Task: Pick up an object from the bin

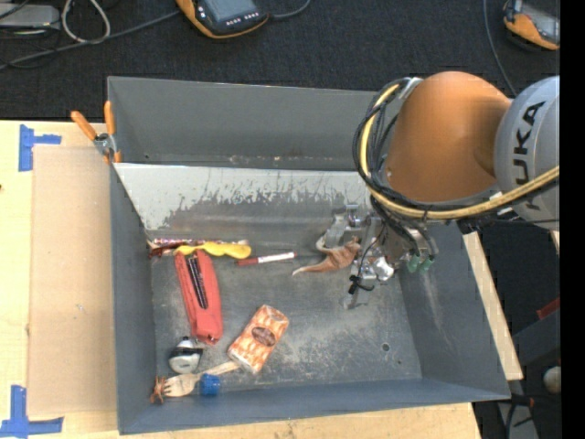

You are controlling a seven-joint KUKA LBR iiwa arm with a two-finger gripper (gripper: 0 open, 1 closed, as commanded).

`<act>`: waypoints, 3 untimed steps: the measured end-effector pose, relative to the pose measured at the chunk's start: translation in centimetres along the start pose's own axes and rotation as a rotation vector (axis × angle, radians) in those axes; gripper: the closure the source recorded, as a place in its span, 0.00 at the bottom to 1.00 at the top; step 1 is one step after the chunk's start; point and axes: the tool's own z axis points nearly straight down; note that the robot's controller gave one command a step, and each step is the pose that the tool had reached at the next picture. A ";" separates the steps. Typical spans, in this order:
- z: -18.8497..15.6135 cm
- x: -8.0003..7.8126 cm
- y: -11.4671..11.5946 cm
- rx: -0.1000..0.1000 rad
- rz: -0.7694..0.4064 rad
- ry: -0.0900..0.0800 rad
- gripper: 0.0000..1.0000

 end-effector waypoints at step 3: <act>9.3 -0.2 10.8 0.001 -0.099 -0.018 0.00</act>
Offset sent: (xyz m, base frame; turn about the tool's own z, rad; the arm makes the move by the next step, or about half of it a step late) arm -0.0442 0.0675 -0.1087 -0.0731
